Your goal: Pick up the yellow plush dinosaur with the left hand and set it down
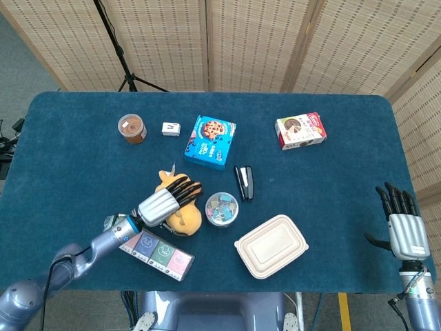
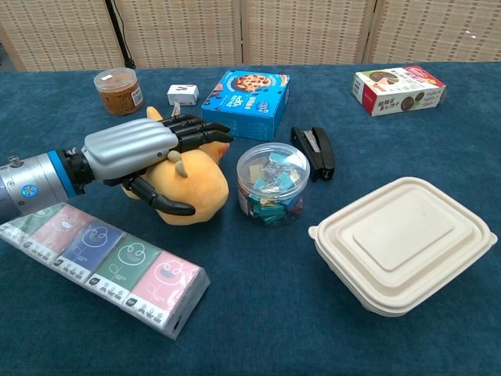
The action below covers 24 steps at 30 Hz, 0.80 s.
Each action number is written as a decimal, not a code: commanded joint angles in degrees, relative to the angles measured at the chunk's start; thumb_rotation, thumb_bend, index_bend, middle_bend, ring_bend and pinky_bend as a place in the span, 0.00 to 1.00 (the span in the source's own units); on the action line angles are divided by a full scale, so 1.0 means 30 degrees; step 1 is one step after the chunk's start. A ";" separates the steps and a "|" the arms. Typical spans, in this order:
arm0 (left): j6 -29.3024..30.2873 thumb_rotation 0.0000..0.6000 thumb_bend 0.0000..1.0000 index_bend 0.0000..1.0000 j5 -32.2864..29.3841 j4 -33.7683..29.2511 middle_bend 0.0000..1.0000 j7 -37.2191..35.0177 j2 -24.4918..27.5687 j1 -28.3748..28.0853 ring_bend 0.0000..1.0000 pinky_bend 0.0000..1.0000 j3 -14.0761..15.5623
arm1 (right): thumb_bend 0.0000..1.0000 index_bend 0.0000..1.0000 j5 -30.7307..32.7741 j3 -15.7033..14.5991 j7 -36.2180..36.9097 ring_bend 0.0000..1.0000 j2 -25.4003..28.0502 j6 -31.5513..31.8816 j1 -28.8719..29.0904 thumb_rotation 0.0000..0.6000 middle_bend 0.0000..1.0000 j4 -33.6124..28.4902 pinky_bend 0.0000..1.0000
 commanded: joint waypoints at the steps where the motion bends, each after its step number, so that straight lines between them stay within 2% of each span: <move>1: 0.0377 0.14 0.00 0.00 -0.0376 0.1457 0.00 -0.0851 -0.0906 -0.0185 0.00 0.00 0.0085 | 0.00 0.00 -0.0001 -0.0007 0.0051 0.00 0.0015 -0.0023 0.0012 1.00 0.00 0.0010 0.00; 8: 0.0749 0.14 0.00 0.00 -0.0308 0.2243 0.00 -0.1145 -0.1563 -0.0183 0.00 0.00 0.0570 | 0.00 0.00 0.0011 0.0011 0.0293 0.00 0.0090 -0.0018 0.0012 1.00 0.00 0.0014 0.00; 14: 0.1905 0.14 0.00 0.00 0.0189 0.1885 0.00 -0.1391 -0.1974 -0.0016 0.00 0.00 0.1206 | 0.00 0.00 0.0044 0.0008 0.0435 0.00 0.0144 -0.0023 -0.0011 1.00 0.00 0.0017 0.00; 18: 0.3191 0.14 0.00 0.00 0.1026 0.0709 0.00 -0.1344 -0.1991 0.0081 0.00 0.00 0.2111 | 0.00 0.00 0.0057 0.0013 0.0515 0.00 0.0168 -0.0012 -0.0017 1.00 0.00 0.0034 0.00; 24: 0.3715 0.14 0.00 0.00 0.1738 -0.1523 0.00 0.0054 -0.1449 0.0156 0.00 0.00 0.2994 | 0.00 0.00 0.0067 -0.0013 0.0508 0.00 0.0157 -0.0058 0.0002 1.00 0.00 0.0067 0.00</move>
